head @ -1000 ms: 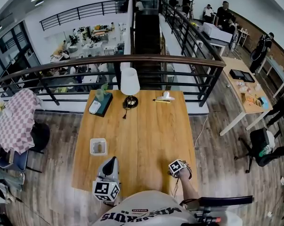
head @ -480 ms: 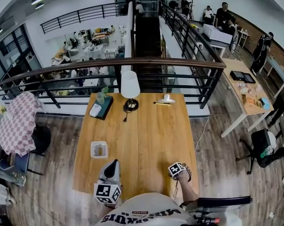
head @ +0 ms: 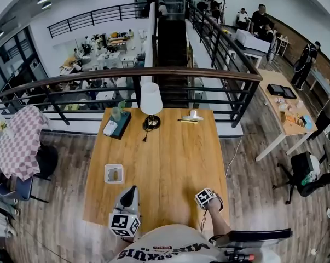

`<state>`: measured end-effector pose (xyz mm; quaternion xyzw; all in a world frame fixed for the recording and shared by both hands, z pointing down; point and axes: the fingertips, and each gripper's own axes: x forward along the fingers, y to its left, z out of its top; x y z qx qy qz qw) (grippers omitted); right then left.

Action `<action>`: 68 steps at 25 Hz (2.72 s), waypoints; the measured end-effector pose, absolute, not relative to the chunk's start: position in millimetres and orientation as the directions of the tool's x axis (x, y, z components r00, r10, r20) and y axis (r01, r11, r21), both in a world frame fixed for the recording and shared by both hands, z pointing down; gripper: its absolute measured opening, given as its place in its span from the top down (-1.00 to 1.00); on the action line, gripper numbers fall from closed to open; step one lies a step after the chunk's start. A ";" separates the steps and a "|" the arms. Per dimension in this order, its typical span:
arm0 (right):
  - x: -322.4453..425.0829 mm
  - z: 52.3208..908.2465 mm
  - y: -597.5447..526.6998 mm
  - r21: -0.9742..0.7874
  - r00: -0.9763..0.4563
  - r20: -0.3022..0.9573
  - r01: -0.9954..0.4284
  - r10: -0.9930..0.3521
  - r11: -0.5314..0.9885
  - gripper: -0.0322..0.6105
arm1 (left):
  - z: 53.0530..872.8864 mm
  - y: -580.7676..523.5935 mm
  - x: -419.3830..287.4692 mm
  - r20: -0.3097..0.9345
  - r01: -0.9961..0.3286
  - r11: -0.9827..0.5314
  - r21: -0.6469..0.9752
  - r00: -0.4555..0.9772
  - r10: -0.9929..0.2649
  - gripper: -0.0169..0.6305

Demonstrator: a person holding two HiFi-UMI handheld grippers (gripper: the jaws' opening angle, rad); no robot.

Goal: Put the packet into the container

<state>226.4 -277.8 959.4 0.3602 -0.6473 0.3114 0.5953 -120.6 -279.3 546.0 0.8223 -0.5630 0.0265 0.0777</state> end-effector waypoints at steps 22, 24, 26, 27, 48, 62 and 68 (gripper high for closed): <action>216.0 928.9 -280.3 0.020 -0.072 0.988 -0.818 -0.138 0.575 0.00 | 546.2 -285.4 -116.2 0.124 -0.924 -0.369 0.097 0.379 -0.917 0.94; 212.9 915.4 -283.8 0.010 -0.098 0.984 -0.809 -0.152 0.588 0.00 | 545.7 -285.2 -114.3 0.122 -0.922 -0.375 0.098 0.385 -0.915 0.94; 207.6 896.6 -289.1 0.003 -0.128 0.977 -0.792 -0.170 0.611 0.00 | 545.3 -285.0 -112.9 0.120 -0.919 -0.380 0.099 0.391 -0.913 0.94; 204.5 887.2 -291.9 0.000 -0.142 0.974 -0.783 -0.179 0.622 0.00 | 545.2 -285.2 -112.5 0.119 -0.918 -0.383 0.100 0.393 -0.912 0.94; 165.0 725.2 -280.0 0.043 -0.161 0.978 -0.450 -0.129 0.892 0.00 | 541.2 -283.5 -125.6 0.112 -0.924 -0.369 0.103 0.380 -0.918 0.94; 167.0 640.1 -259.9 0.073 -0.118 0.987 -0.270 -0.108 0.960 0.00 | 544.2 -282.0 -125.2 0.116 -0.926 -0.361 0.109 0.372 -0.921 0.94; 161.9 642.5 -263.9 0.085 -0.122 0.985 -0.267 -0.121 0.960 0.00 | 544.8 -279.1 -127.0 0.120 -0.931 -0.349 0.109 0.361 -0.925 0.94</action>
